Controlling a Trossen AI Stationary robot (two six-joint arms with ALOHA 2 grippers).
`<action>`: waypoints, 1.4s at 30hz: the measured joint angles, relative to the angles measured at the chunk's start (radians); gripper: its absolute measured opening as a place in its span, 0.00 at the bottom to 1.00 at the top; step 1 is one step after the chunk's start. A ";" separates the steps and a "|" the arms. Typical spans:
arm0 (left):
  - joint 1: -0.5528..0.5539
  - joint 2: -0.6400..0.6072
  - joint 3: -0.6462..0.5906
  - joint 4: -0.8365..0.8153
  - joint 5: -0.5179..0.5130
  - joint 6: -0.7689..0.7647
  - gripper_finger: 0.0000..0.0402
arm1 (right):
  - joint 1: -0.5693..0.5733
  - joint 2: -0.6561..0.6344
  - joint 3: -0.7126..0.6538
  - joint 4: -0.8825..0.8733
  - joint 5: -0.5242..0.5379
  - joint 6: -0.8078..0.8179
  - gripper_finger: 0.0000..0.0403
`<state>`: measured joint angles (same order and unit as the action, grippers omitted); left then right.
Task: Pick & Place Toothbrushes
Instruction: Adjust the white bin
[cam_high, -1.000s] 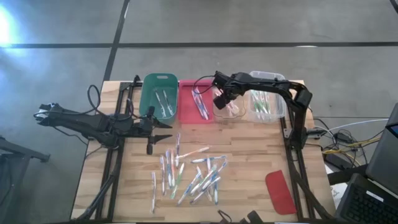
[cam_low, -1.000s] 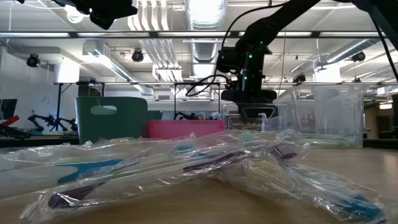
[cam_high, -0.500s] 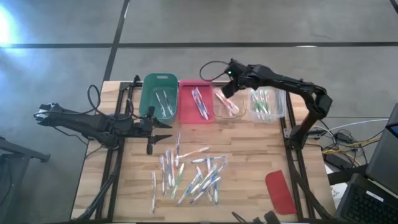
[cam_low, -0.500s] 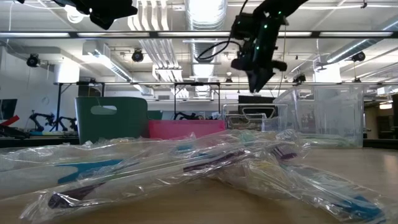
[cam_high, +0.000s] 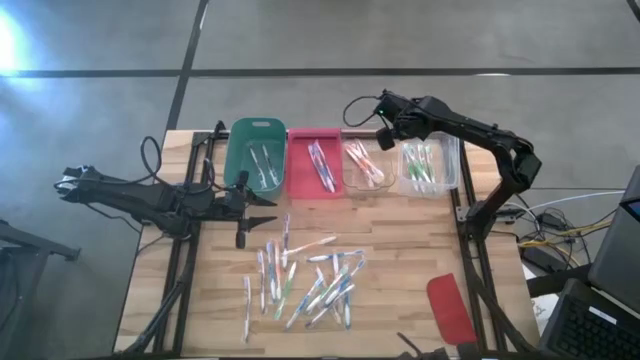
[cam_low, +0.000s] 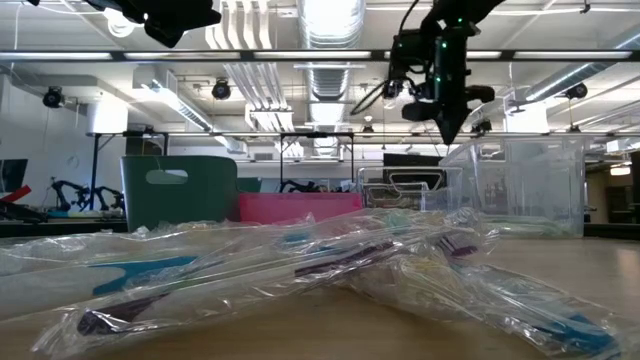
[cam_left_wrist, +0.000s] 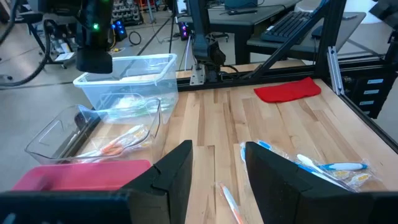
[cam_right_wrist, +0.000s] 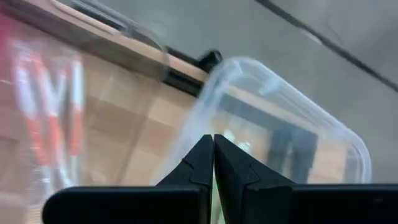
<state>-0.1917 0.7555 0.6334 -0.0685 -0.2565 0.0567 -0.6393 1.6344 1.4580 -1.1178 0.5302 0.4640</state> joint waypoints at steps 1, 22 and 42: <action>0.000 0.000 0.000 0.000 0.000 0.000 0.38 | -0.008 0.002 -0.004 -0.009 -0.001 0.004 0.02; 0.000 0.000 0.000 0.000 0.000 0.000 0.38 | -0.108 0.005 -0.093 0.174 -0.044 -0.073 0.02; 0.000 0.000 0.000 0.000 0.000 0.000 0.38 | -0.140 0.006 -0.162 0.337 -0.146 -0.123 0.02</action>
<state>-0.1917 0.7552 0.6334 -0.0689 -0.2565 0.0568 -0.7792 1.6405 1.2959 -0.7807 0.3842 0.3410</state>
